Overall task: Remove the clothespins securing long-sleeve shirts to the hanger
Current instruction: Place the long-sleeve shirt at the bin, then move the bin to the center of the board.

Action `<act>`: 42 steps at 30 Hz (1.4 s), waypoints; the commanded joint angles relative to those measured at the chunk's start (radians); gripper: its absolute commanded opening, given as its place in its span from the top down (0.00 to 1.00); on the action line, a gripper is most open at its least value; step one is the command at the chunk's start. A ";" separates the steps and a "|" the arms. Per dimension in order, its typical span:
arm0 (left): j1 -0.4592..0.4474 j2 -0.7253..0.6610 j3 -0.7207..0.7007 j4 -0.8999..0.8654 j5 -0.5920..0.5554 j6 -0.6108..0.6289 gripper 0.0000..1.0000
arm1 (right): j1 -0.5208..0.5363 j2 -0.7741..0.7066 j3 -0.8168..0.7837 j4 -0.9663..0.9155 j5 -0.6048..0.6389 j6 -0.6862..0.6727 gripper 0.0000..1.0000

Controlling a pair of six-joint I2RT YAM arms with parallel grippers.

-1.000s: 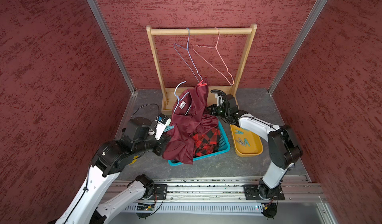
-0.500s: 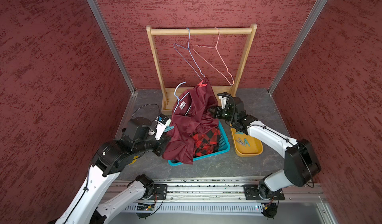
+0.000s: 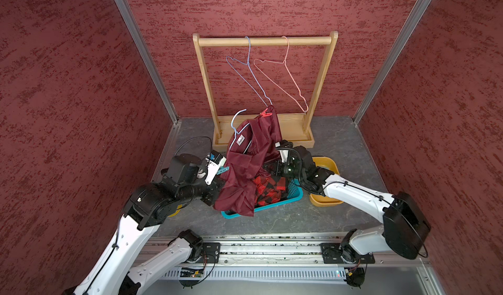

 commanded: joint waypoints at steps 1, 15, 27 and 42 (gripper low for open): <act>-0.007 0.003 -0.017 0.032 -0.019 0.013 1.00 | 0.021 -0.018 -0.036 0.075 -0.016 0.056 1.00; -0.044 0.020 -0.149 0.113 -0.104 0.014 1.00 | 0.022 0.216 -0.138 0.248 0.000 0.105 1.00; -0.133 0.134 -0.227 0.224 -0.196 -0.050 1.00 | -0.062 0.197 -0.176 0.185 0.038 0.075 1.00; -0.174 0.276 -0.307 0.451 -0.334 -0.040 1.00 | -0.228 0.412 0.050 0.100 0.077 -0.038 1.00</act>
